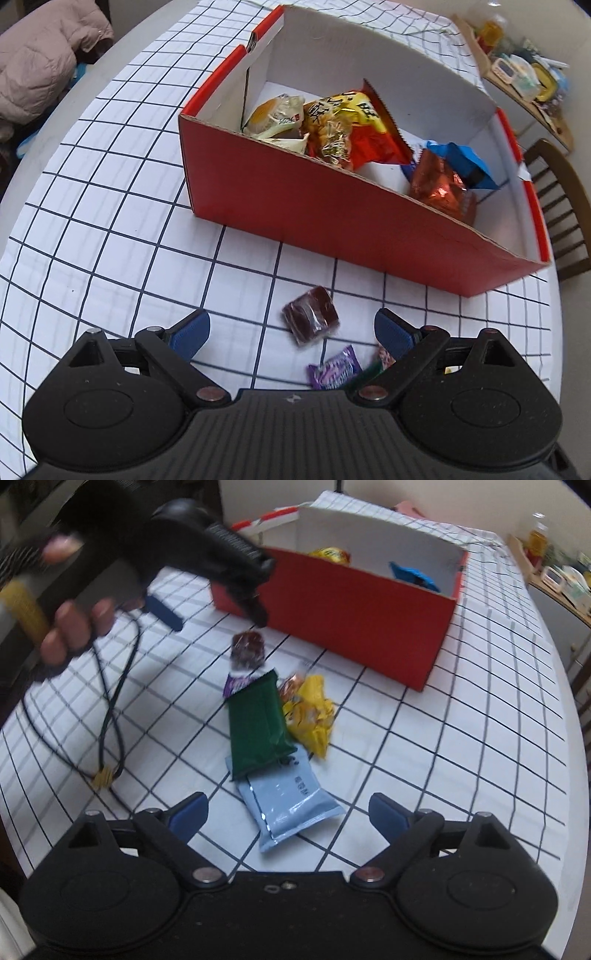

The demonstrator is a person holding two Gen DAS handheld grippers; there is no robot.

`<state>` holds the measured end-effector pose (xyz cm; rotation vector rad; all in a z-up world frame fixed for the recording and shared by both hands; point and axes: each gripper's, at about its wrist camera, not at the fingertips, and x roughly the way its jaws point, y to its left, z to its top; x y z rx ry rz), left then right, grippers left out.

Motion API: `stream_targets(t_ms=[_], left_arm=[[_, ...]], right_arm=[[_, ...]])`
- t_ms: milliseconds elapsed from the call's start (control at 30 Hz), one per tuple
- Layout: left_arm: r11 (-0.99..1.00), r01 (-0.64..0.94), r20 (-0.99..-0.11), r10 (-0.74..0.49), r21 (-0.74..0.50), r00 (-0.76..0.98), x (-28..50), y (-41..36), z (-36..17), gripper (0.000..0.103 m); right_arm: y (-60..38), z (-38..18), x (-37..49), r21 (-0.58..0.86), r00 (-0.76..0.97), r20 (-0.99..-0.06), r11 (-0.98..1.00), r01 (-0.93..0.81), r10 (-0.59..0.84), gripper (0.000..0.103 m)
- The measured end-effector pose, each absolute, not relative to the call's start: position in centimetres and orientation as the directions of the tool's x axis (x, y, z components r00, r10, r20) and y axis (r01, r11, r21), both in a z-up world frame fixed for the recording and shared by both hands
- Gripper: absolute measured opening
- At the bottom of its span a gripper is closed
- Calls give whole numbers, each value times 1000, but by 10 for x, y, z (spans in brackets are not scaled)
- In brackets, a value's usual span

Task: Organize snacks
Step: 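Grasp the light-blue packet with right tool while left tool grasps brown chocolate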

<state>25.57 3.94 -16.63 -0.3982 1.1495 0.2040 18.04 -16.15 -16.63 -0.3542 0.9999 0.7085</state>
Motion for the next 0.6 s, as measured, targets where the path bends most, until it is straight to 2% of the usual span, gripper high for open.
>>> stream_targets(t_ms=[267, 400, 567, 600], left_arm=[[914, -377, -926, 6, -148, 378, 269, 30, -180, 95], [917, -375, -934, 10, -134, 357, 276, 29, -184, 89], [919, -380, -950, 17, -108, 310, 283, 29, -191, 69], [919, -381, -952, 17, -106, 307, 283, 29, -192, 68]], right_arm=[[-151, -174, 184, 4, 340, -863, 679, -734, 373, 84], [-149, -178, 189, 10, 311, -871, 649, -761, 379, 78], [-151, -183, 198, 69, 237, -887, 620, -781, 396, 68], [-151, -184, 200, 78, 223, -890, 613, -786, 398, 66]])
